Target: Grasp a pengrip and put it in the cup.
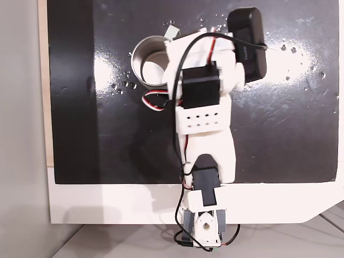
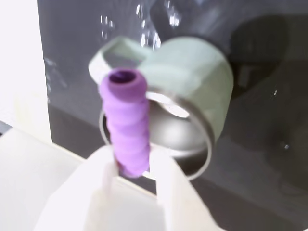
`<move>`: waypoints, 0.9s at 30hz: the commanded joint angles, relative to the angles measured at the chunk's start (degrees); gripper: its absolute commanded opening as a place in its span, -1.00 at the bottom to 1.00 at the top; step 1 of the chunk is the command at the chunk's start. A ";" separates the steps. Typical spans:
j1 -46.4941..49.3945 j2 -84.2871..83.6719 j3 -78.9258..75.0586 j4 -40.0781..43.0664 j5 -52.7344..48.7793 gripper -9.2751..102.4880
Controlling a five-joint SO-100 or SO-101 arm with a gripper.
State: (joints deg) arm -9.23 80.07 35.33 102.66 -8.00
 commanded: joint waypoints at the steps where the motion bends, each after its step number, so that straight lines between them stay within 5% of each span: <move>1: -4.57 -1.05 -3.60 -0.97 3.43 -0.83; 13: -10.90 -7.12 -6.42 -1.67 5.19 -0.83; 19: -10.46 -7.21 -6.42 -0.97 4.31 -0.43; 27: -9.49 -6.94 -6.50 -0.97 3.96 -0.43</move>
State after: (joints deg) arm -19.51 72.33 32.17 102.48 -3.43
